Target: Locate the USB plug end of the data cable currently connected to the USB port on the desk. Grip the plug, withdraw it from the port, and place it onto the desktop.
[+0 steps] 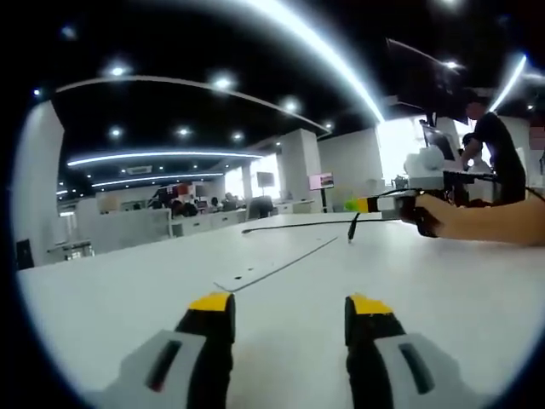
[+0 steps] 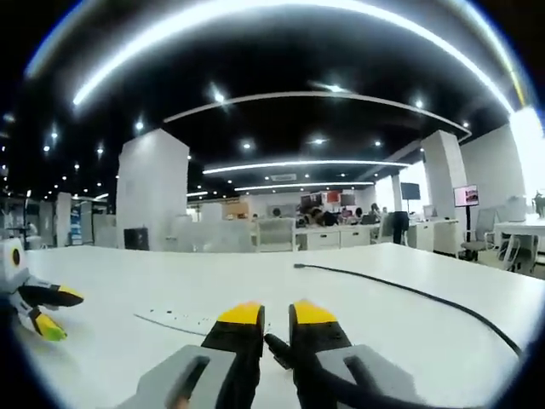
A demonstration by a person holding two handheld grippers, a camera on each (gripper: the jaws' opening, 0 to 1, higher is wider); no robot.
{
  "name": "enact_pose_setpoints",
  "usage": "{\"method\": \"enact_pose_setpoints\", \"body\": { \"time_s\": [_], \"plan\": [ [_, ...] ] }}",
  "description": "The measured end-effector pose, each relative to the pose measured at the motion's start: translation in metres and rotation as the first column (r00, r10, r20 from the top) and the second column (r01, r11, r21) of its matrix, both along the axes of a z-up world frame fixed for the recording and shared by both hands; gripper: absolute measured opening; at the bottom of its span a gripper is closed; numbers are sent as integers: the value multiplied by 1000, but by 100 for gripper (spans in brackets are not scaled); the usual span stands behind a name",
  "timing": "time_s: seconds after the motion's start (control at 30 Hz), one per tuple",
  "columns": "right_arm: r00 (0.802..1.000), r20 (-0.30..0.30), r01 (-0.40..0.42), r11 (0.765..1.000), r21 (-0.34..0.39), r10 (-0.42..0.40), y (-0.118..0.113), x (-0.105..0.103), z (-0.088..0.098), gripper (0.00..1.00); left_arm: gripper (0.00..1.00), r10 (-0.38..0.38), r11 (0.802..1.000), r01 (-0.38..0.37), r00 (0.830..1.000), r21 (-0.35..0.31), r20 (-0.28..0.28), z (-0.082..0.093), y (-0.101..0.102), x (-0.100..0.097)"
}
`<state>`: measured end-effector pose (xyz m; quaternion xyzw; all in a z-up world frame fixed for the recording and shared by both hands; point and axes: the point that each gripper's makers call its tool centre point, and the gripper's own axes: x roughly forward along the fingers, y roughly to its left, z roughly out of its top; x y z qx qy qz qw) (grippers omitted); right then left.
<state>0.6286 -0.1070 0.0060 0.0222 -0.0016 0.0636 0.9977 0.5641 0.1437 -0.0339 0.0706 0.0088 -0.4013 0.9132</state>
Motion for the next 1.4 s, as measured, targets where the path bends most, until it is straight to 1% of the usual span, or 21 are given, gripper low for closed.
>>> {"method": "enact_pose_setpoints", "body": {
  "time_s": [0.1,0.23,0.43,0.47,0.57,0.6,0.73,0.77,0.87,0.93,1.0,1.03,1.07,1.13,1.27,1.3,1.33,1.37,1.4],
  "plan": [
    [1000,-9,-1,1000,6,1,0,-2,-1,19,52,0,1000,0,1000,2,0,0,0,0],
    [1000,-14,5,1000,20,-5,0,-5,-1,27,52,0,1000,0,1000,4,1,0,0,0],
    [1000,-28,3,999,50,-2,2,-10,-5,40,52,1,1000,-1,1000,6,2,-1,1,0],
    [999,-34,4,998,59,-2,2,-11,-6,44,52,1,1000,-1,1000,6,2,0,1,0],
    [999,-44,21,997,72,-18,0,-15,-10,52,52,1,1000,-1,1000,5,2,0,1,0],
    [999,-44,26,997,73,-23,-2,-15,-11,54,52,1,1000,-1,1000,5,2,0,1,0],
    [998,-29,56,996,66,-54,-8,-19,-9,63,52,1,1000,-1,1000,5,2,0,1,0],
    [998,-16,65,996,54,-64,-10,-20,-8,66,52,2,1000,-2,1000,6,2,0,1,0],
    [997,39,58,998,28,-59,-7,-23,2,74,52,2,1000,-2,1000,6,2,0,1,1],
    [997,57,56,998,35,-58,-6,-25,6,77,52,3,1000,-3,1000,7,4,0,1,1],
    [995,80,47,997,55,-51,-4,-27,12,83,52,3,1000,-3,1000,10,6,0,1,1],
    [996,79,41,997,65,-46,-2,-27,13,86,52,3,1000,-3,1000,12,7,-1,0,1],
    [997,65,31,996,80,-36,0,-27,11,88,52,4,1000,-4,1000,12,7,-1,1,1],
    [999,35,18,995,100,-21,3,-29,7,89,52,4,1000,-4,1000,11,7,-1,1,2],
    [999,39,22,996,84,-25,5,-37,7,86,52,7,1000,-7,1000,12,7,-1,1,2],
    [999,31,23,996,90,-26,5,-40,6,86,52,7,1000,-8,1000,12,8,0,1,2],
    [1000,4,20,991,130,-20,7,-44,3,86,52,8,1000,-8,1000,11,8,0,2,3],
    [1000,-1,16,990,141,-16,8,-45,3,86,52,9,1000,-9,1000,10,8,0,2,3],
    [1000,-12,8,987,158,-6,10,-51,3,86,52,10,1000,-10,1000,10,7,0,2,3]
  ]
}}
